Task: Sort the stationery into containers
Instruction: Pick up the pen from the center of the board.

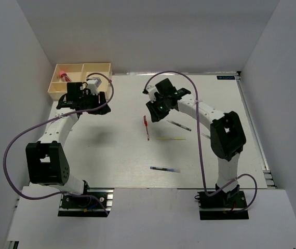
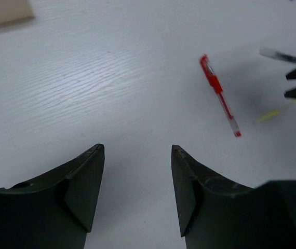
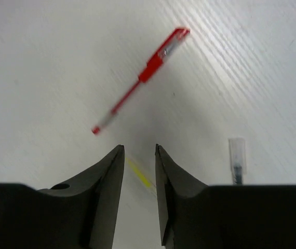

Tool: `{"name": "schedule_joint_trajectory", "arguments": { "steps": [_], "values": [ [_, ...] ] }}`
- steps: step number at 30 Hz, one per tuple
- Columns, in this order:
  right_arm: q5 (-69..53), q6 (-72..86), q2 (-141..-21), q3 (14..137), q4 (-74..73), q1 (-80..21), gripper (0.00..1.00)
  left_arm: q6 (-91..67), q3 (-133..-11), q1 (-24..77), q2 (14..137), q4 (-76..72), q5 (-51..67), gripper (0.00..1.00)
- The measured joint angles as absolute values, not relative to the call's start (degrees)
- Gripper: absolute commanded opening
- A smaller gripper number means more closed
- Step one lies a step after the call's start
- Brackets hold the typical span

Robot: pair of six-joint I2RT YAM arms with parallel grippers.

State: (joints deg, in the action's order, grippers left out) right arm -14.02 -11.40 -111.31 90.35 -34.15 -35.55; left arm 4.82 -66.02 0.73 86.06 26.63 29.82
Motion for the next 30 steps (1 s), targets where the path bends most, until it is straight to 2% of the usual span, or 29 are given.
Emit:
{"name": "schedule_joint_trajectory", "arguments": {
  "steps": [2,3,6,13,24,27,28,30],
  "values": [
    [-13.0,-5.0,-113.7,94.5,-34.1,-36.7,0.40,0.3,-66.1,0.4,85.9,25.3,25.2,0.68],
    [-12.1,-2.3,-114.9,96.0,-33.9,-37.4,0.41,-1.8,-66.1,0.3,85.8,25.0,22.8,0.73],
    [-8.4,3.9,-117.3,96.6,-33.2,-39.7,0.43,-6.2,-66.2,-0.1,85.8,24.8,17.1,0.77],
    [0.7,12.0,-121.5,96.4,-33.5,-44.8,0.44,-11.4,-65.9,-0.1,85.1,23.0,11.0,0.77],
    [6.3,15.9,-124.7,95.9,-33.6,-46.2,0.37,-12.5,-64.7,-0.1,84.5,23.4,9.0,0.77],
    [6.2,16.0,-124.7,95.6,-33.1,-46.2,0.28,-12.5,-64.2,-0.1,84.5,23.4,9.0,0.77],
    [6.3,16.0,-124.7,95.4,-32.9,-46.1,0.16,-12.5,-64.1,-0.1,84.5,23.4,9.1,0.76],
    [6.0,15.7,-124.6,95.1,-32.6,-45.9,0.08,-12.5,-63.7,-0.1,84.4,23.2,10.0,0.75]
  ]
}}
